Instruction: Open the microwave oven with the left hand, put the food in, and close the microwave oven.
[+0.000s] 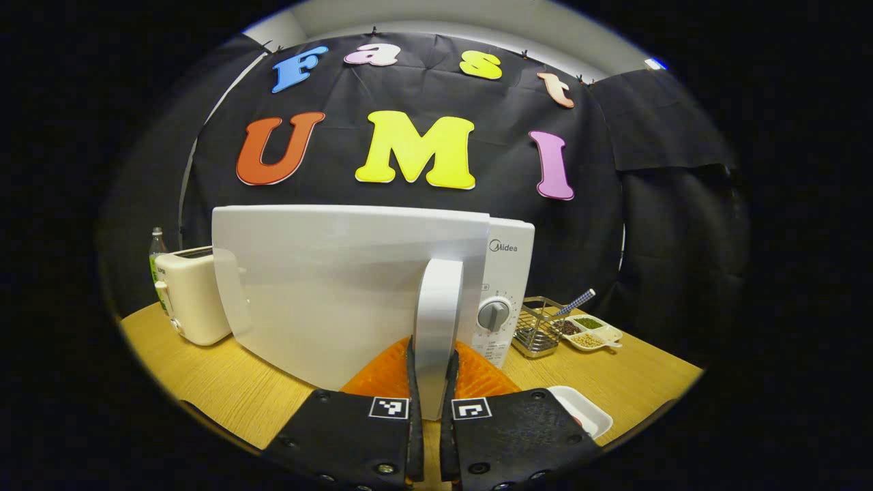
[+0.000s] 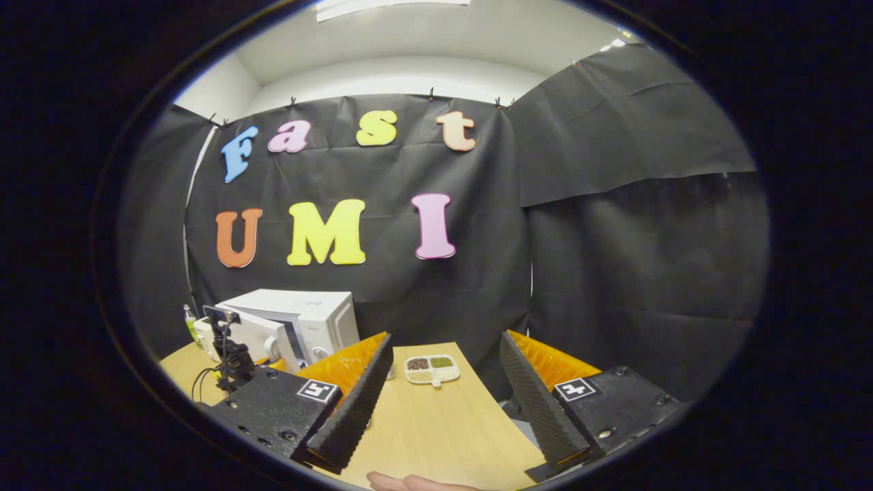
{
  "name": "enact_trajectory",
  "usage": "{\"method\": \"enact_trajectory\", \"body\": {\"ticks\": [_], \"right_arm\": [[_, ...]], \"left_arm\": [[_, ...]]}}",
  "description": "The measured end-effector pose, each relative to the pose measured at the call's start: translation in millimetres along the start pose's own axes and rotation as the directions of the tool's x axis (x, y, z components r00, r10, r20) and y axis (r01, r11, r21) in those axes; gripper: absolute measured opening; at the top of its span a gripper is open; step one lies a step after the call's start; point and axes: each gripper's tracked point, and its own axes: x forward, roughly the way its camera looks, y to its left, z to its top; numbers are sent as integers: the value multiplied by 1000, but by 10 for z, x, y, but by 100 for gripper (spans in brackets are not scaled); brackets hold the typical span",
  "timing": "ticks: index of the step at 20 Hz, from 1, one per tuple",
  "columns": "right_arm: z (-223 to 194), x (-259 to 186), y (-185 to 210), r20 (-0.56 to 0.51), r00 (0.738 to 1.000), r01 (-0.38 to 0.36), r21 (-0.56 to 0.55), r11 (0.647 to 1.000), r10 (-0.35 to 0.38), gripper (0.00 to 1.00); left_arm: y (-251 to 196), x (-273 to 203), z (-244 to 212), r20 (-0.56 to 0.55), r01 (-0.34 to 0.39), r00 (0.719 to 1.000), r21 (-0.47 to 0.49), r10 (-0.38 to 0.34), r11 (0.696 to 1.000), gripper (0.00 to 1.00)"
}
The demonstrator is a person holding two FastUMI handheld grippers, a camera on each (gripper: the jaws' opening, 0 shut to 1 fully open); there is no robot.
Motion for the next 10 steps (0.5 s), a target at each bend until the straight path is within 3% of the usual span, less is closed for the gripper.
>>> {"method": "enact_trajectory", "body": {"ticks": [3, 4, 7, 8, 10], "right_arm": [[0, -121, 115, 5, 1000, -8, -5, 1000, 8, 100], [2, -166, 161, 5, 1000, -11, -15, 1000, 11, 91], [25, -298, 311, 15, 999, -29, -42, 999, 30, 92], [42, -345, 355, 21, 999, -35, -49, 998, 36, 100], [73, -414, 464, 31, 998, -48, -54, 997, 50, 100]], "left_arm": [[139, -283, -38, -5, -6, 1000, 50, 6, 999, 9], [191, -374, -48, -8, -6, 1000, 45, 7, 999, 9], [328, -659, -69, -19, -1, 1000, 25, 1, 1000, 9], [394, -754, -65, -14, -4, 1000, 29, 4, 1000, 9], [546, -949, -71, -5, -13, 1000, 45, 13, 999, 9]]}}
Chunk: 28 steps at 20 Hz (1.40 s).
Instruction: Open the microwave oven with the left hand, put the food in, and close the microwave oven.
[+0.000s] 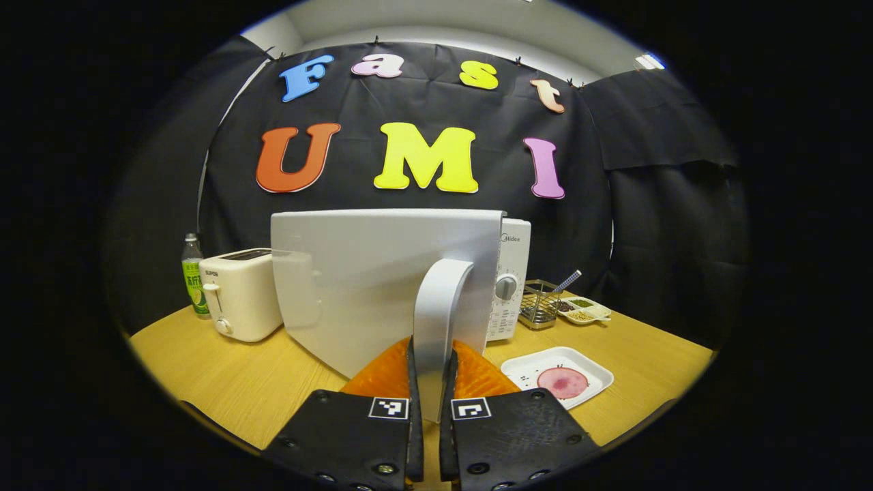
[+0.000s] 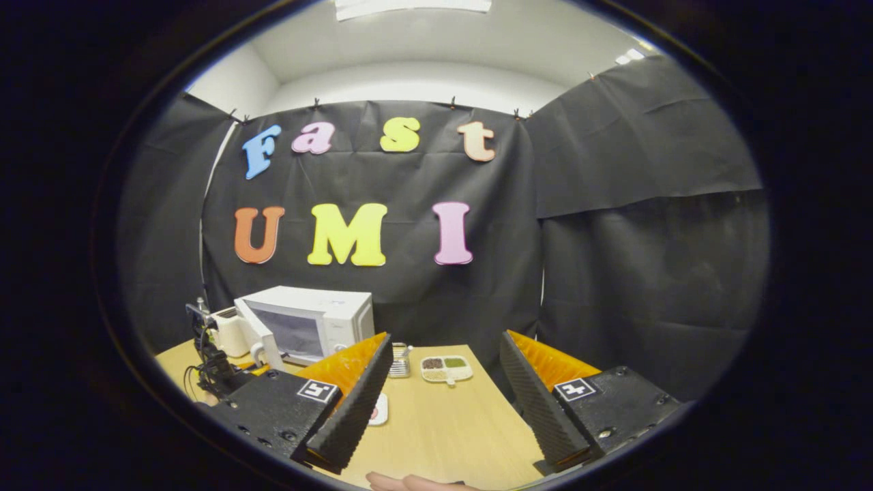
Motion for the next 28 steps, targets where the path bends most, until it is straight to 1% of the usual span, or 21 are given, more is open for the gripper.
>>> {"method": "enact_trajectory", "body": {"ticks": [1, 2, 5, 6, 8, 9, 10, 11, 12, 13, 14, 15, 17, 18, 19, 21, 23, 24, 26, 27, 28], "right_arm": [[9, -29, 72, 3, 1000, -12, -4, 1000, 12, 100], [29, -50, 135, 8, 1000, -22, -7, 1000, 22, 91], [50, -82, 316, 16, 998, -53, -12, 999, 53, 92], [41, -84, 384, 14, 998, -63, -2, 998, 63, 100], [-25, -71, 579, -1, 995, -102, 12, 995, 102, 100], [-65, -50, 662, -11, 993, -119, 16, 993, 119, 100], [-102, -26, 728, -19, 991, -132, 17, 991, 132, 92], [-131, 5, 786, -26, 989, -143, 13, 990, 144, 100], [-162, 49, 827, -35, 988, -148, 6, 989, 148, 100], [-204, 103, 861, -44, 988, -152, -3, 988, 151, 91], [-240, 168, 903, -56, 987, -154, -9, 988, 154, 91], [-282, 243, 936, -71, 985, -156, -13, 988, 155, 91], [-379, 396, 1003, -112, 981, -162, -16, 987, 159, 92], [-416, 466, 1041, -131, 977, -171, -14, 985, 167, 100], [-450, 547, 1078, -150, 973, -180, -15, 984, 175, 100], [-535, 736, 1070, -192, 966, -182, -29, 983, 174, 100], [-625, 940, 1064, -238, 956, -187, -57, 981, 169, 100], [-683, 1044, 1068, -265, 949, -196, -71, 978, 171, 100], [-872, 1256, 1120, -333, 922, -234, -78, 969, 196, 100], [-1033, 1352, 1138, -384, 899, -258, -75, 963, 211, 100], [-1195, 1447, 1154, -435, 872, -280, -67, 958, 225, 92]], "left_arm": [[91, -81, -18, 3, -5, 1000, 3, 5, 1000, 9], [182, -171, -26, 4, -9, 1000, -3, 9, 1000, 8], [465, -472, -72, 4, -38, 999, -16, 38, 999, 8], [597, -572, -69, 10, -59, 998, -7, 59, 998, 8], [906, -778, -85, 7, -114, 993, -4, 114, 993, 8], [1020, -908, -114, -3, -117, 993, -7, 117, 993, 13], [1174, -1081, -62, 14, -151, 988, -2, 151, 989, 21], [1264, -1252, 13, 43, -156, 987, 7, 155, 988, 29], [1347, -1433, 87, 59, -173, 983, 15, 172, 985, 38], [1447, -1598, 144, 68, -198, 978, 13, 196, 980, 52], [1505, -1736, 210, 75, -222, 972, 11, 221, 975, 77], [1545, -1839, 271, 74, -244, 967, 11, 243, 970, 93], [1571, -2058, 406, 75, -288, 955, 12, 287, 958, 93], [1549, -2156, 498, 80, -303, 950, 5, 302, 953, 93], [1529, -2255, 578, 79, -319, 945, -7, 318, 948, 93], [1371, -2368, 806, 100, -311, 945, -34, 313, 950, 93], [1208, -2454, 1110, 132, -292, 946, -38, 294, 956, 93], [1170, -2490, 1210, 137, -301, 943, -38, 304, 953, 93], [1074, -2538, 1380, 139, -325, 935, -32, 326, 945, 93], [1020, -2554, 1478, 149, -336, 930, -26, 336, 942, 93], [976, -2551, 1550, 148, -351, 925, -20, 350, 936, 93]]}}
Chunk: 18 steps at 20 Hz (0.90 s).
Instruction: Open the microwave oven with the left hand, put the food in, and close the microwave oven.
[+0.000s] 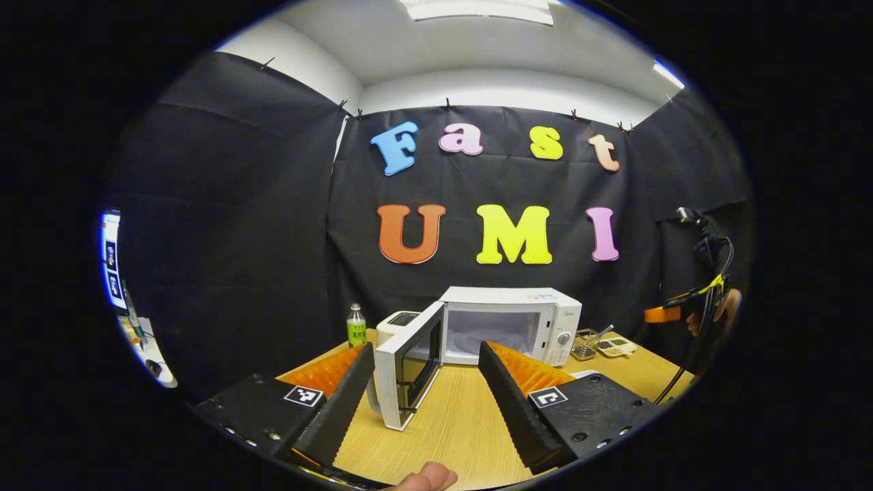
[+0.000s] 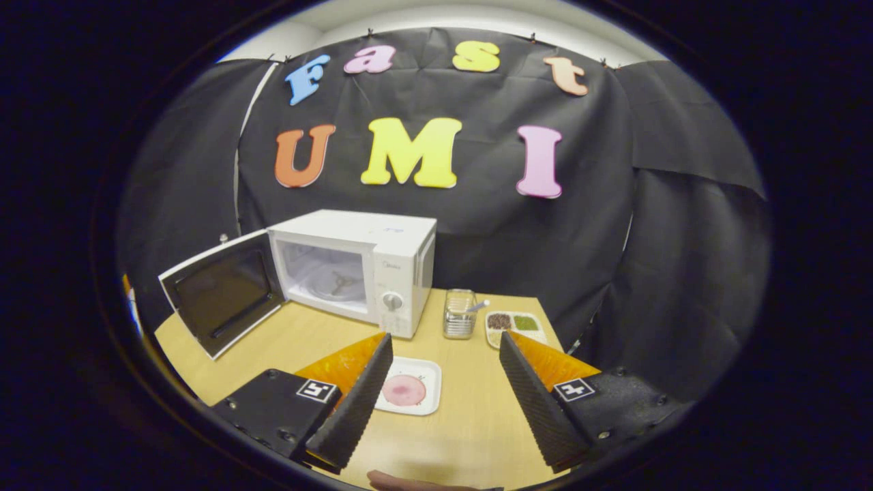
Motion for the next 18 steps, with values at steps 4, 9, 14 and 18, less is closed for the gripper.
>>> {"method": "enact_trajectory", "body": {"ticks": [4, 9, 14, 18], "right_arm": [[-431, 554, 54, -217, 967, -131, 19, 991, 132, 100], [-1019, 1126, -29, -456, 871, -163, 90, 983, 186, 97], [-1368, 1427, 37, -590, 764, -189, 182, 965, 261, 91], [-1572, 1599, 93, -651, 679, -197, 281, 939, 338, 68]], "left_arm": [[-345, 32, 260, 35, 29, 999, -4, -29, 1000, 94], [-673, 62, 313, 39, 79, 996, -20, -78, 997, 94], [-761, 115, 241, 14, 96, 995, -11, -95, 995, 93], [-731, 132, 250, 21, 86, 996, -10, -85, 996, 94]]}}
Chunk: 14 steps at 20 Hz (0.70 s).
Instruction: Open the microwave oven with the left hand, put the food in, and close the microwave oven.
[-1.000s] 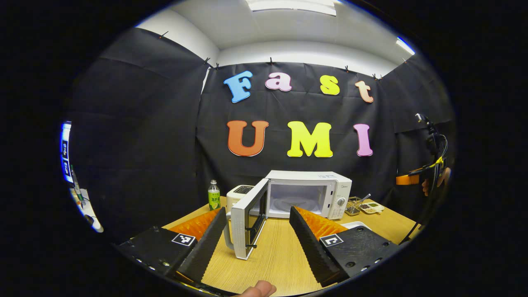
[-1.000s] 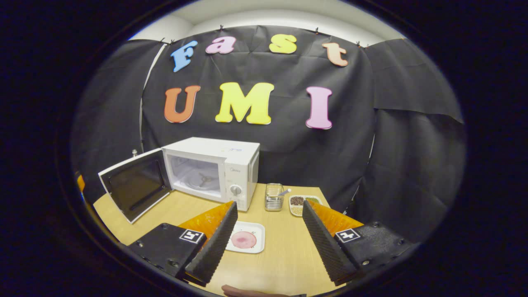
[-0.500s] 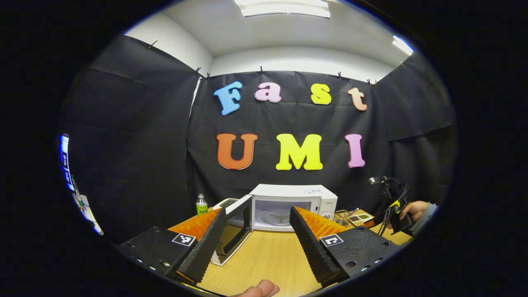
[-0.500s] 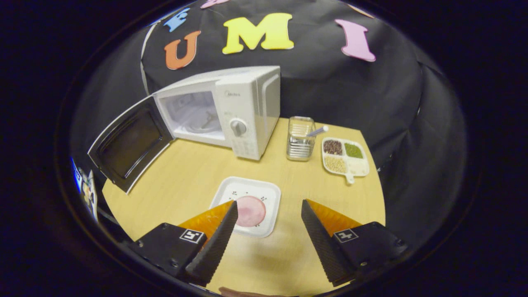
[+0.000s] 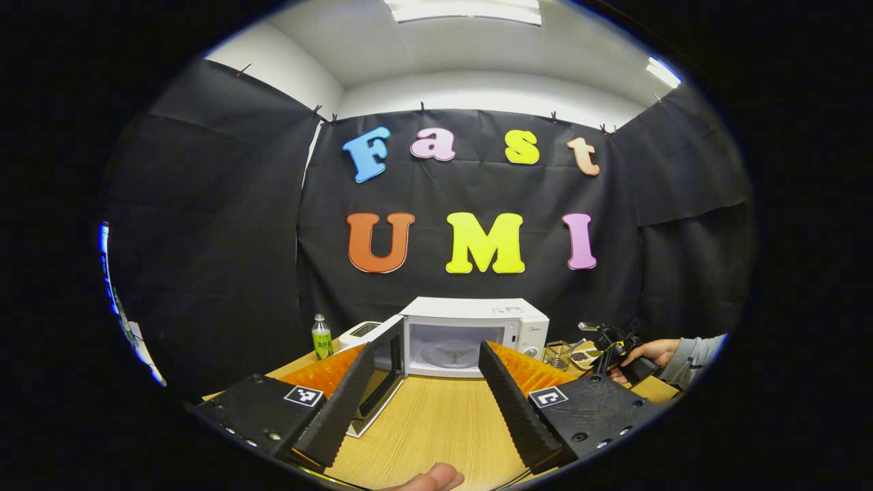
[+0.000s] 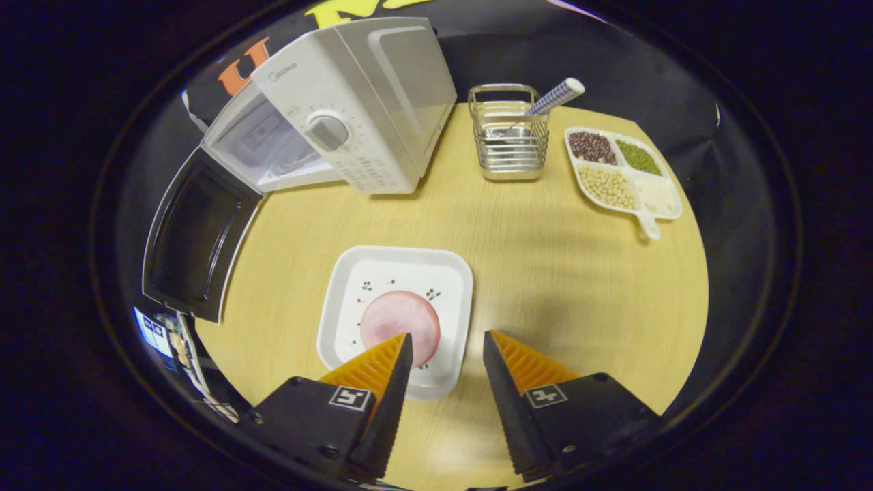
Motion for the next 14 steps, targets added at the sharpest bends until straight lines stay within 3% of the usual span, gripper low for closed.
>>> {"method": "enact_trajectory", "body": {"ticks": [1, 2, 3, 5, 9, 14], "right_arm": [[-9, 58, -27, -19, 1000, -7, 9, 1000, 7, 48], [-5, 116, -51, -36, 999, -20, 14, 1000, 21, 57], [-45, 176, -63, -70, 997, -34, 21, 999, 35, 33], [-58, 207, -2, -137, 982, -124, 44, 991, 129, 7], [-24, 252, 7, -189, 957, -203, 98, 974, 218, 4], [-55, 236, 40, -174, 956, -210, 157, 965, 237, 4]], "left_arm": [[19, 8, 11, 2, -2, 1000, 0, 2, 1000, 94], [35, 13, 18, 3, -6, 1000, -1, 6, 1000, 94], [48, 10, 9, 3, -7, 1000, -1, 7, 1000, 93], [42, 5, 24, 10, -7, 1000, 11, 7, 1000, 93], [69, 8, 10, 15, -19, 1000, 37, 18, 999, 93], [99, 8, -1, 12, -6, 1000, -9, 7, 1000, 94]]}}
